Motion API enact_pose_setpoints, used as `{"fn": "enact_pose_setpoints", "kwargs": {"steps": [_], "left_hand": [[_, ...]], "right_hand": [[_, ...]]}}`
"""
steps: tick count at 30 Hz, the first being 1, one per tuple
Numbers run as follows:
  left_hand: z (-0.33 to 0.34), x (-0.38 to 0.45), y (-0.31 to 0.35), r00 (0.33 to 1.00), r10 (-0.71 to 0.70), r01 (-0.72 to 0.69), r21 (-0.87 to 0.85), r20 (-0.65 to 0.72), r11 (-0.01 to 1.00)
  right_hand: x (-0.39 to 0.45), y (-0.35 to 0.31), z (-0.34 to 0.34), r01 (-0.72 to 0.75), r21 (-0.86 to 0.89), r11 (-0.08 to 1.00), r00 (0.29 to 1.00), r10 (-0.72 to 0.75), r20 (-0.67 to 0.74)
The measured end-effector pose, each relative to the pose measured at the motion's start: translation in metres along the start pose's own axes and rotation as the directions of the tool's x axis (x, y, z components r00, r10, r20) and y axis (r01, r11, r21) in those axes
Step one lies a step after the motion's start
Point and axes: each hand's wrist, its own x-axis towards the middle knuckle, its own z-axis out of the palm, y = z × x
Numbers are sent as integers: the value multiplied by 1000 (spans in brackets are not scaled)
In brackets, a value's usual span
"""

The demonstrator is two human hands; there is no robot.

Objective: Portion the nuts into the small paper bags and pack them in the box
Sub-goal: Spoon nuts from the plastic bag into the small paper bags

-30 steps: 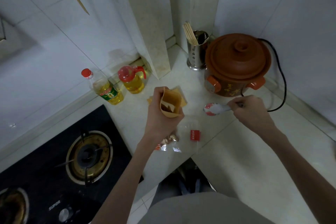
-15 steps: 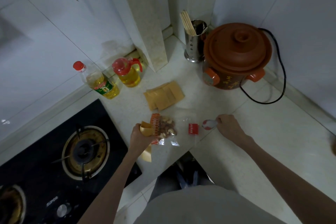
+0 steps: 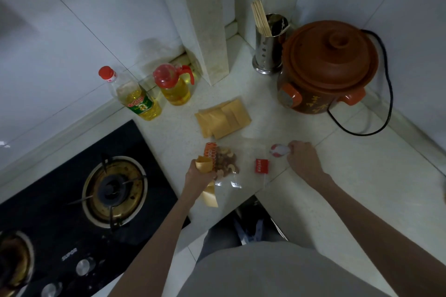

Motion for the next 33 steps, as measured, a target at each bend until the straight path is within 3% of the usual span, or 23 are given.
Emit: {"fn": "enact_pose_setpoints", "kwargs": {"steps": [2,5,9,13,15,19,22,26,30,33], "left_hand": [[-1,1,-1,999,-3,3,-14,-37,1000],[-2,3,-4,996,-2,-2,-43,-87,999],[5,2,-2,1000,-16,15,-30,-25,999],[10,0,-5,1000,-24,25,-66,13,997],[8,0,-6,999,-31,34,-80,33,996],[5,1,-12,998,-32,38,-102,61,994],[5,2,-14,997,-32,36,-60,77,998],[7,2,-13,995,-34,39,-45,98,998],[8,1,-9,994,-31,36,-42,108,998],[6,2,-10,993,-29,37,-60,116,998]], "right_hand": [[0,9,-9,-54,0,999,998,54,-32],[-2,20,-10,-59,-99,993,998,62,31],[-7,14,9,72,-71,995,989,-62,134],[-13,-10,29,125,196,973,970,-161,180],[-11,-20,33,147,244,959,959,-198,202],[-4,-33,30,296,181,938,891,-339,301],[6,-38,31,325,164,932,863,-362,353],[13,-42,46,255,175,951,927,-292,235],[13,-45,62,239,29,971,961,-241,133],[13,-49,70,218,-36,975,968,-212,132]]}}
